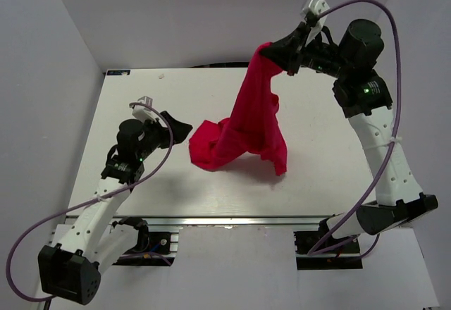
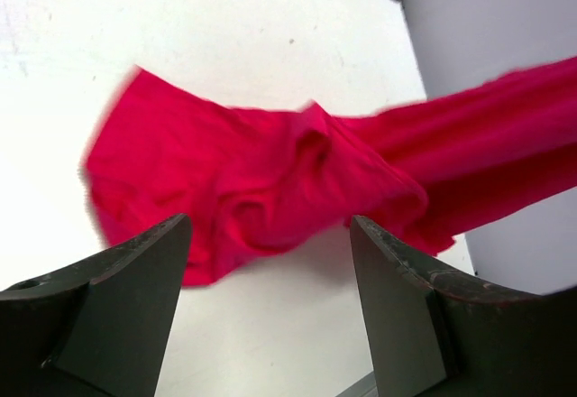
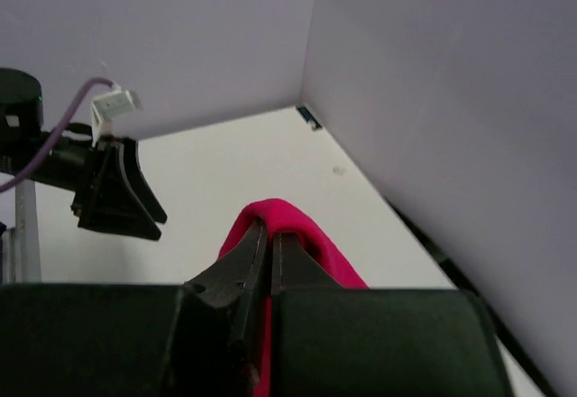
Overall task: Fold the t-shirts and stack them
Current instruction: Flatten out the tshirt
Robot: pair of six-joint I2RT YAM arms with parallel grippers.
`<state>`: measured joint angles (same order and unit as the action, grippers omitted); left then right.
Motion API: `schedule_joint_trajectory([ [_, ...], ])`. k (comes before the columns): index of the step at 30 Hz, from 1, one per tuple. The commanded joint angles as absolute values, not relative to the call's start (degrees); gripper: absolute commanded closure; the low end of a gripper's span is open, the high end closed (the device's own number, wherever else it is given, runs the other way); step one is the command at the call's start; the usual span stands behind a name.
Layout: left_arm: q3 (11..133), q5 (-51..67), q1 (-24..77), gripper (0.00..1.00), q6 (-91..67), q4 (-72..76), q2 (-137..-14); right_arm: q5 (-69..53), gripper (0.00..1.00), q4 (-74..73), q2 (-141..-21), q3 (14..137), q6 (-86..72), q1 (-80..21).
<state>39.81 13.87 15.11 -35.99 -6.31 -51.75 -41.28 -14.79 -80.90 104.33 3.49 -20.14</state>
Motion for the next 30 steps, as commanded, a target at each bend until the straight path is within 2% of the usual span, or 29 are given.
schedule_joint_trajectory([
  [1, 40.8, 13.3, 14.9, 0.18, -35.6, -3.2, -49.2, -43.2, 1.00, -7.5, -80.7, 112.3, 1.0, -21.3],
  [6, 40.2, 14.4, 14.9, 0.16, -36.0, 0.2, -47.9, -42.5, 1.00, -2.7, -80.6, 117.2, -2.1, -21.8],
  [13, 40.3, 20.6, 14.9, 0.14, -36.4, 13.6, -49.9, -42.6, 1.00, 2.8, -79.4, 121.7, -6.9, -21.8],
  [18, 44.6, 24.2, 14.9, 0.10, -34.5, 14.4, -54.2, -40.8, 1.00, -4.1, -72.4, 106.1, 2.8, -21.8],
  [25, 44.6, 26.1, 14.9, 0.10, -34.5, 14.3, -57.9, -22.6, 1.00, -13.1, -65.7, 88.3, 17.6, -19.5],
  [27, 43.8, 26.2, 14.9, 0.10, -34.5, 14.2, -58.0, -23.6, 1.00, -12.9, -64.8, 83.2, 18.7, -16.5],
  [30, 42.5, 26.3, 14.9, 0.10, -34.7, 14.2, -58.0, -29.6, 1.00, -13.9, -65.8, 83.3, 19.7, -15.5],
])
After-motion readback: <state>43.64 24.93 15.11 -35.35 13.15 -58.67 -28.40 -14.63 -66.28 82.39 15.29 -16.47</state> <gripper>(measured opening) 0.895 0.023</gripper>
